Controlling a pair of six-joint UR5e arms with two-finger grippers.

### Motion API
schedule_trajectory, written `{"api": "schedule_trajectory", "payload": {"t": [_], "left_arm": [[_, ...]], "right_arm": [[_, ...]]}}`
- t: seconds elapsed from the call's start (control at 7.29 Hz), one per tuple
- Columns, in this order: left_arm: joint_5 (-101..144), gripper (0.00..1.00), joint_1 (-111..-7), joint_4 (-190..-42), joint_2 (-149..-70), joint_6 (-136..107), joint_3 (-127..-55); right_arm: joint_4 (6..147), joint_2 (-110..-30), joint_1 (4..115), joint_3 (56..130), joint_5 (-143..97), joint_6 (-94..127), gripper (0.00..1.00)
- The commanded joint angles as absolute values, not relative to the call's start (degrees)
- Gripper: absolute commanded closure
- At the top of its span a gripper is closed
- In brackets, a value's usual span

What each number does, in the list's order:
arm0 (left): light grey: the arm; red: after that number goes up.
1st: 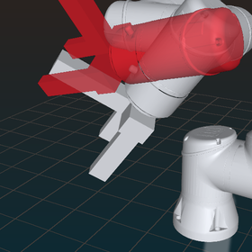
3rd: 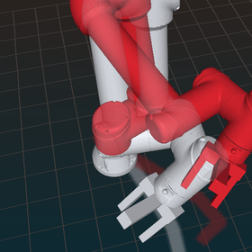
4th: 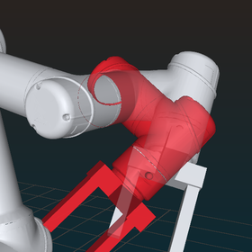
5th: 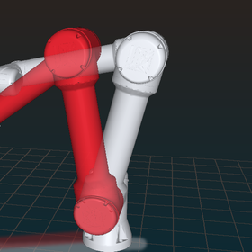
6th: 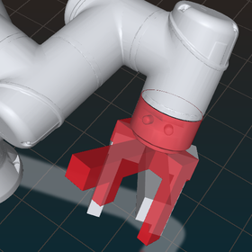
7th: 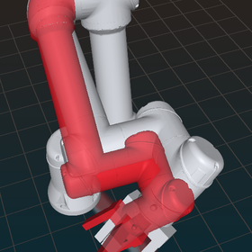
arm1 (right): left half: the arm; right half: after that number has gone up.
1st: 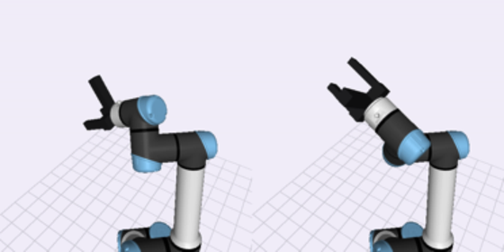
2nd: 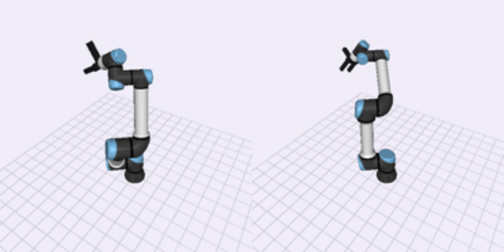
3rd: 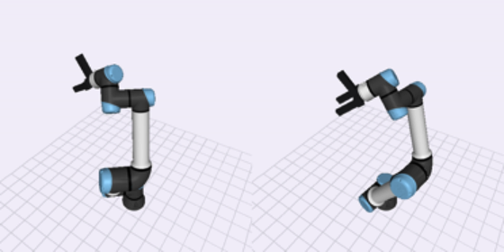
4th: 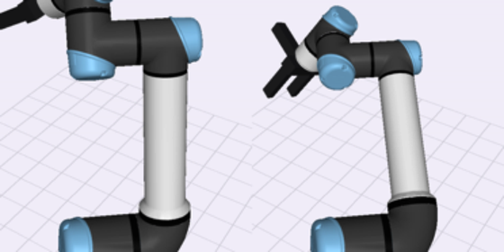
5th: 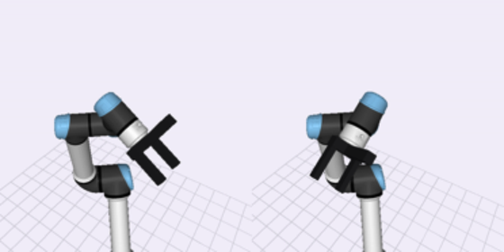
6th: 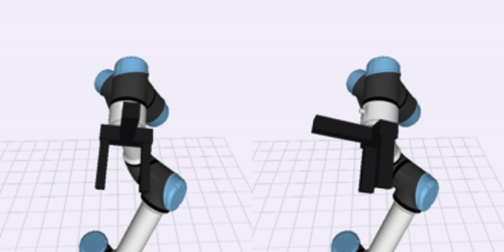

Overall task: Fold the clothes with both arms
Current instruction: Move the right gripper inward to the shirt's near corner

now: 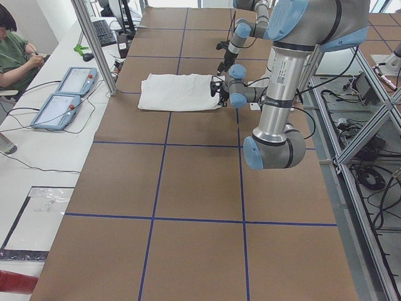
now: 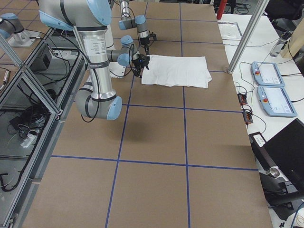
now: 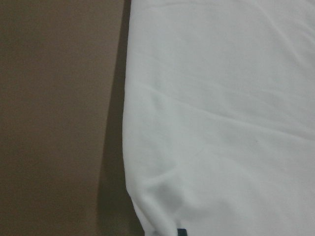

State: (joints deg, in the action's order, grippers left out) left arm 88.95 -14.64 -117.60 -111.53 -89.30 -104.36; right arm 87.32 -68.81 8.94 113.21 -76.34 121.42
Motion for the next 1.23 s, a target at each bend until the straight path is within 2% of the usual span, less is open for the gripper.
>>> {"api": "schedule_trajectory", "payload": {"t": [0.0,1.1], "left_arm": [[88.9,1.0,-14.7,-117.6,-111.5,-89.4,-104.6],[88.9,1.0,-14.7,-117.6,-111.5,-89.4,-105.1]], "right_arm": [[88.1,-67.3,8.2,110.3,-76.4,126.9,0.06],[90.9,-64.5,8.2,107.8,-75.9,128.8,0.12]]}}
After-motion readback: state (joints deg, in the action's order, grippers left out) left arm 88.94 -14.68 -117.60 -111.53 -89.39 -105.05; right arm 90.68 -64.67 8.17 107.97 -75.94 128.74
